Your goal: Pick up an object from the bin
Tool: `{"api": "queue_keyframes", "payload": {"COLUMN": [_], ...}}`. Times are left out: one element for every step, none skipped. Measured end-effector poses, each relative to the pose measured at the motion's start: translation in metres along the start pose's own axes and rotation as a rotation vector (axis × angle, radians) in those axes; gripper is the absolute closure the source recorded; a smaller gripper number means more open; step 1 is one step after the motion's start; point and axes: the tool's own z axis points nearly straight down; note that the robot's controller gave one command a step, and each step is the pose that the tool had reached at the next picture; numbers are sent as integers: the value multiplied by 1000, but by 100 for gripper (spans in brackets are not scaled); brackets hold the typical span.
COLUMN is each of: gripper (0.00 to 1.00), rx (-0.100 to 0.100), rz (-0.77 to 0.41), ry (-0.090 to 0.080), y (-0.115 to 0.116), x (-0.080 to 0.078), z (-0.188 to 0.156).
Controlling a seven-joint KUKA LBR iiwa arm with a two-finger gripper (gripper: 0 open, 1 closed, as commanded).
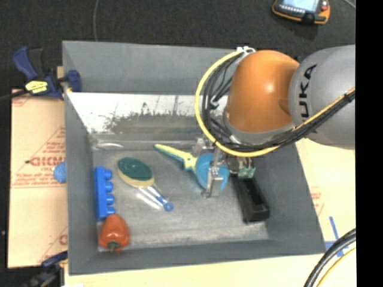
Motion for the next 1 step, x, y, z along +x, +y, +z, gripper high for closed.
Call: {"api": "queue_keyframes", "payload": {"gripper": [0], "rx": [-1], "rz": [1], "ry": [-6], "y": [0], "x": [-1], "z": [-4]}}
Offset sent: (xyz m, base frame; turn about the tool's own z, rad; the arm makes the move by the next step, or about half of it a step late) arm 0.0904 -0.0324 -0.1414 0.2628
